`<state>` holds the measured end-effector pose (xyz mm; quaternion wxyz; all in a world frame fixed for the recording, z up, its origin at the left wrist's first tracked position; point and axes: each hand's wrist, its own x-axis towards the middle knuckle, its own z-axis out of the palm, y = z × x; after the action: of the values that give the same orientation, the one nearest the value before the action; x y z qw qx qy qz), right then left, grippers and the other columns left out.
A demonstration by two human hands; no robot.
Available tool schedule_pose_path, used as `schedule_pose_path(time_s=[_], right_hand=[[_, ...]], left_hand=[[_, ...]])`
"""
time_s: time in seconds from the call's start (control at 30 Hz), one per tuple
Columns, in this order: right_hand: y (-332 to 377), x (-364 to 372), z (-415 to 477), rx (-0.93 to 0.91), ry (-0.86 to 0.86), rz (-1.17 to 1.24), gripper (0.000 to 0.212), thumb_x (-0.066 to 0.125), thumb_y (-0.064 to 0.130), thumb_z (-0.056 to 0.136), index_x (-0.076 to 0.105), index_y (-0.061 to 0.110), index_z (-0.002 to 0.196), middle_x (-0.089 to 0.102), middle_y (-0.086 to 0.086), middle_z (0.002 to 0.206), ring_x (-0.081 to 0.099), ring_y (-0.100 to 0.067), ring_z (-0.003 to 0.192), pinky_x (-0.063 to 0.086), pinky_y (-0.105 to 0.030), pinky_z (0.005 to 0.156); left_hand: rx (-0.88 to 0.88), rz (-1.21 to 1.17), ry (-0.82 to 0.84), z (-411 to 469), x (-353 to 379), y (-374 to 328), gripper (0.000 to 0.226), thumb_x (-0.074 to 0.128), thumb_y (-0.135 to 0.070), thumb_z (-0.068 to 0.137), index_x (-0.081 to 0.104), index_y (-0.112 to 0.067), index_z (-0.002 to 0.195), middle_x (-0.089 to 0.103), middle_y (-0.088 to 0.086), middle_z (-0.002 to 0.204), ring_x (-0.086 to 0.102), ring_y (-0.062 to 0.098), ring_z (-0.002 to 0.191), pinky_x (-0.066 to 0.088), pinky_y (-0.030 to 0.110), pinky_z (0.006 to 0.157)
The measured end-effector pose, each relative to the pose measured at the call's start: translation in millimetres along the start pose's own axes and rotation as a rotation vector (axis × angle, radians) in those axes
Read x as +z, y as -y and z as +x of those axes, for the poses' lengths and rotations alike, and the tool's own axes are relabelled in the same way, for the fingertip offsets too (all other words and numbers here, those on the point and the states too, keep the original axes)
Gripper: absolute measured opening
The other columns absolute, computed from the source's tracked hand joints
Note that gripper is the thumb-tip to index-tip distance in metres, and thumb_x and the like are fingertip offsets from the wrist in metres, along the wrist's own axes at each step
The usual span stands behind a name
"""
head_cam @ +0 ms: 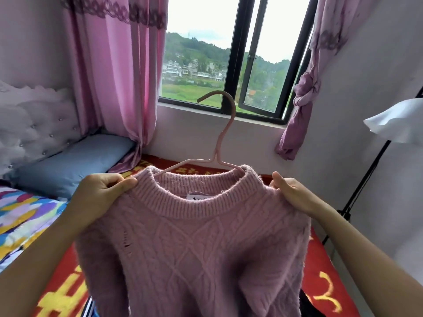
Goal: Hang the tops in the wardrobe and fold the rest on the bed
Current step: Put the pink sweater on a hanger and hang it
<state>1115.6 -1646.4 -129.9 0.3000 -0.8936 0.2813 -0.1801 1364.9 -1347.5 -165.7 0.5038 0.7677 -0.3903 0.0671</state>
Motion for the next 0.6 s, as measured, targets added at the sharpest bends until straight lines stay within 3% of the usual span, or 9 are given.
schedule_pose_path(time_s=[0.1, 0.17, 0.2, 0.27, 0.33, 0.4, 0.47, 0.53, 0.6], right_hand=[[24.9, 12.4, 0.0, -0.12, 0.079, -0.013, 0.069, 0.025, 0.092, 0.059, 0.06, 0.039, 0.086, 0.063, 0.019, 0.085, 0.055, 0.005, 0.079, 0.042, -0.018, 0.077], [50.7, 29.0, 1.4, -0.241, 0.181, 0.002, 0.04, 0.045, 0.066, 0.082, 0.057, 0.037, 0.107, 0.061, 0.014, 0.104, 0.055, 0.006, 0.089, 0.043, -0.016, 0.083], [64.8, 38.6, 2.4, -0.292, 0.228, 0.012, 0.027, 0.053, 0.048, 0.089, 0.057, 0.032, 0.111, 0.06, 0.015, 0.101, 0.054, 0.008, 0.083, 0.043, -0.014, 0.08], [92.5, 62.2, 5.4, -0.354, 0.292, 0.036, 0.002, 0.061, 0.026, 0.089, 0.06, 0.027, 0.091, 0.055, 0.018, 0.076, 0.048, 0.006, 0.061, 0.038, -0.012, 0.066], [113.3, 89.4, 10.8, -0.398, 0.301, 0.056, 0.018, 0.063, 0.021, 0.088, 0.059, 0.02, 0.07, 0.053, 0.011, 0.066, 0.041, 0.001, 0.058, 0.036, -0.02, 0.062], [130.4, 113.7, 16.0, -0.403, 0.359, 0.051, 0.018, 0.062, 0.019, 0.088, 0.063, 0.01, 0.073, 0.058, -0.004, 0.073, 0.046, -0.009, 0.068, 0.038, -0.03, 0.068], [151.6, 141.1, 16.7, -0.446, 0.448, 0.02, 0.019, 0.062, 0.021, 0.087, 0.065, 0.004, 0.078, 0.061, -0.011, 0.079, 0.049, -0.016, 0.073, 0.041, -0.033, 0.071], [173.8, 170.8, 10.4, -0.508, 0.508, -0.025, 0.018, 0.062, 0.021, 0.086, 0.067, 0.004, 0.079, 0.063, -0.011, 0.082, 0.054, -0.02, 0.077, 0.044, -0.034, 0.073], [195.5, 200.6, -0.8, -0.574, 0.575, -0.023, 0.017, 0.06, 0.015, 0.084, 0.066, 0.0, 0.08, 0.064, -0.014, 0.083, 0.058, -0.027, 0.08, 0.045, -0.036, 0.075]], left_hand=[[-0.056, -0.005, -0.07, -4.9, -12.7, -4.3, 0.022, 0.074, -0.052, 0.06, 0.065, -0.037, 0.049, 0.05, -0.015, 0.04, 0.048, -0.002, 0.046, 0.032, 0.011, 0.047], [-0.084, -0.008, -0.083, -12.1, -19.3, -5.0, 0.02, 0.077, -0.044, 0.067, 0.066, -0.037, 0.052, 0.05, -0.015, 0.038, 0.047, -0.001, 0.044, 0.031, 0.012, 0.045], [-0.096, 0.011, -0.089, -15.9, -22.3, -3.5, 0.017, 0.075, -0.037, 0.071, 0.067, -0.035, 0.056, 0.051, -0.015, 0.038, 0.048, -0.001, 0.044, 0.032, 0.012, 0.045], [-0.131, 0.081, -0.107, -27.0, -32.3, 1.3, 0.016, 0.074, -0.027, 0.074, 0.068, -0.03, 0.06, 0.053, -0.013, 0.041, 0.049, -0.001, 0.047, 0.032, 0.012, 0.046], [-0.184, 0.141, -0.147, -43.5, -50.9, 10.9, 0.027, 0.075, -0.028, 0.073, 0.066, -0.015, 0.052, 0.05, -0.01, 0.04, 0.048, 0.001, 0.047, 0.032, 0.014, 0.047], [-0.248, 0.191, -0.164, -65.5, -72.1, 19.5, 0.043, 0.079, -0.043, 0.067, 0.061, -0.009, 0.048, 0.047, -0.002, 0.041, 0.044, 0.003, 0.045, 0.031, 0.02, 0.047], [-0.309, 0.243, -0.217, -96.4, -97.4, 24.1, 0.038, 0.079, -0.051, 0.061, 0.063, -0.016, 0.054, 0.049, 0.002, 0.044, 0.043, 0.004, 0.046, 0.03, 0.022, 0.048], [-0.374, 0.278, -0.253, -130.5, -119.1, 24.8, 0.03, 0.077, -0.056, 0.062, 0.064, -0.029, 0.054, 0.048, -0.007, 0.041, 0.043, 0.002, 0.044, 0.029, 0.019, 0.046], [-0.46, 0.308, -0.301, -164.6, -137.3, 22.3, 0.04, 0.065, -0.072, 0.049, 0.063, -0.033, 0.054, 0.048, -0.01, 0.041, 0.041, 0.001, 0.042, 0.029, 0.02, 0.046]])
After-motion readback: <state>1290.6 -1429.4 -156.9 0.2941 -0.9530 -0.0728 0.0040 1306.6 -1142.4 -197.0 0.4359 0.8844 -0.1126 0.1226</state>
